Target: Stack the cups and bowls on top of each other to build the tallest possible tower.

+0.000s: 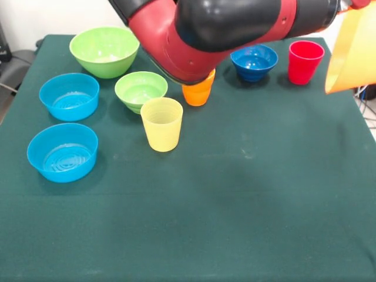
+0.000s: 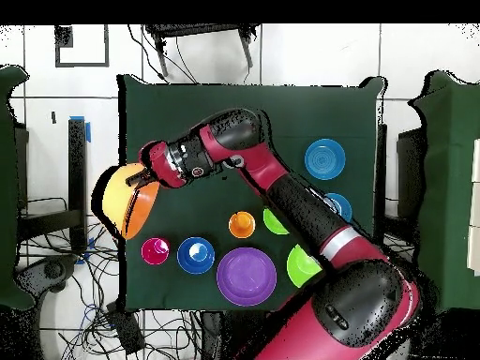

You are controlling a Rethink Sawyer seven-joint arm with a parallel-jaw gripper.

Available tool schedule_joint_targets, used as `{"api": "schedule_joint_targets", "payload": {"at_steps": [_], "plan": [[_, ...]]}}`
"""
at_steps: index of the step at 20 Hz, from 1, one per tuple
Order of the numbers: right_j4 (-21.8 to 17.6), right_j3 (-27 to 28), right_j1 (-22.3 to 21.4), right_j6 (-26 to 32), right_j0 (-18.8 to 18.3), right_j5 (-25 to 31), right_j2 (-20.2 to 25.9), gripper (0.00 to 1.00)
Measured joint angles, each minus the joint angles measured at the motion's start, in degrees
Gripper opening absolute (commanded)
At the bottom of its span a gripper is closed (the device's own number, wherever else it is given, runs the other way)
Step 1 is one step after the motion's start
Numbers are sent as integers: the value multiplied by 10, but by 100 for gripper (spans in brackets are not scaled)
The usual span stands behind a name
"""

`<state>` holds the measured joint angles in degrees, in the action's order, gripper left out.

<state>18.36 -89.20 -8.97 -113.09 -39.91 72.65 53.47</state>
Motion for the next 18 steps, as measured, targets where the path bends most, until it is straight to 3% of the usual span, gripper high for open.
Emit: {"api": "schedule_joint_targets", "payload": {"at_steps": [8,18], "plan": [[0,27,63,0,0,46,7,0],[0,27,86,0,-10,48,22,0]]}}
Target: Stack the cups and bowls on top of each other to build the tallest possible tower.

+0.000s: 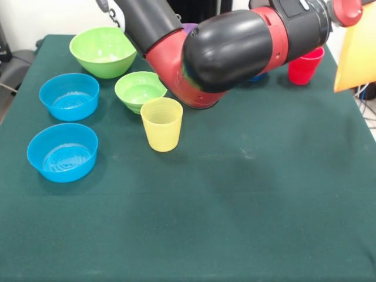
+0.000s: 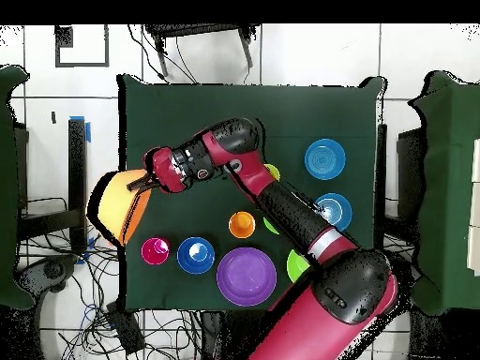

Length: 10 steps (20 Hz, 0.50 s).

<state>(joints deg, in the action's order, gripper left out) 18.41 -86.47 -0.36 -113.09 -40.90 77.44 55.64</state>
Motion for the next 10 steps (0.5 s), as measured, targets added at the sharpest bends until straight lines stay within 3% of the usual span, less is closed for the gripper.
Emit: {"api": "schedule_joint_targets", "payload": {"at_steps": [10], "plan": [[0,-5,-48,0,-5,0,-1,0]]}}
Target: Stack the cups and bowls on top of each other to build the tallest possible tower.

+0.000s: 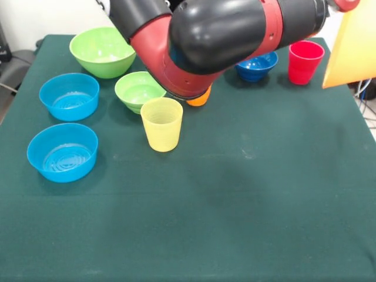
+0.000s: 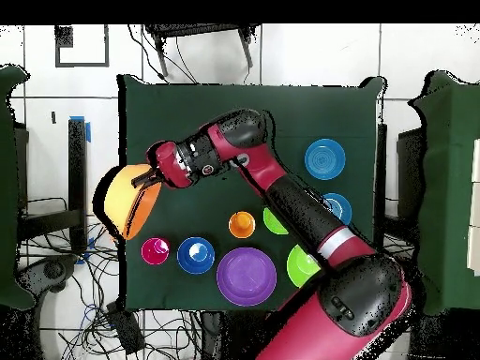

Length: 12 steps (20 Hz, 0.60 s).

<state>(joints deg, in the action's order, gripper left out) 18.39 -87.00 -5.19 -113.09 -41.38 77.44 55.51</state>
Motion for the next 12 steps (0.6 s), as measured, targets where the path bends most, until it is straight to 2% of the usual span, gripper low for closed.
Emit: {"api": "schedule_joint_targets", "payload": {"at_steps": [7,12], "plan": [[0,3,-32,0,23,-2,-16,0],[4,5,-35,0,47,-17,-21,0]]}}
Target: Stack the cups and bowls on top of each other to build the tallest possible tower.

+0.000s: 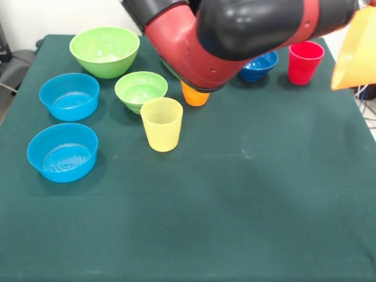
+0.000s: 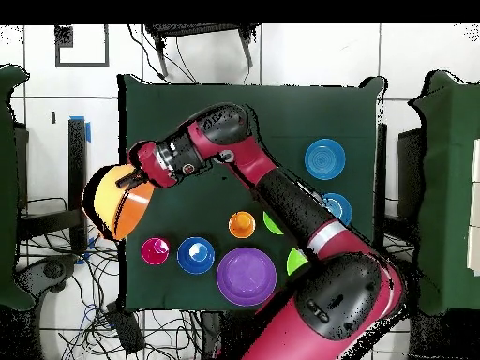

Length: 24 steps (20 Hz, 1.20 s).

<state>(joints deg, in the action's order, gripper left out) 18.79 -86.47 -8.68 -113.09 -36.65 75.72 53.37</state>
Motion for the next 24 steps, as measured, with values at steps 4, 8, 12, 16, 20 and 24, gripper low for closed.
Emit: {"api": "schedule_joint_targets", "payload": {"at_steps": [4,8,12,16,20,24], "plan": [[9,4,0,0,19,-9,-1,0],[17,25,3,0,45,-9,-5,0],[17,53,8,0,63,-9,-7,0],[17,82,14,0,72,-9,-7,0],[17,105,25,0,71,-9,-5,0],[17,117,35,0,67,-14,-4,0]]}}
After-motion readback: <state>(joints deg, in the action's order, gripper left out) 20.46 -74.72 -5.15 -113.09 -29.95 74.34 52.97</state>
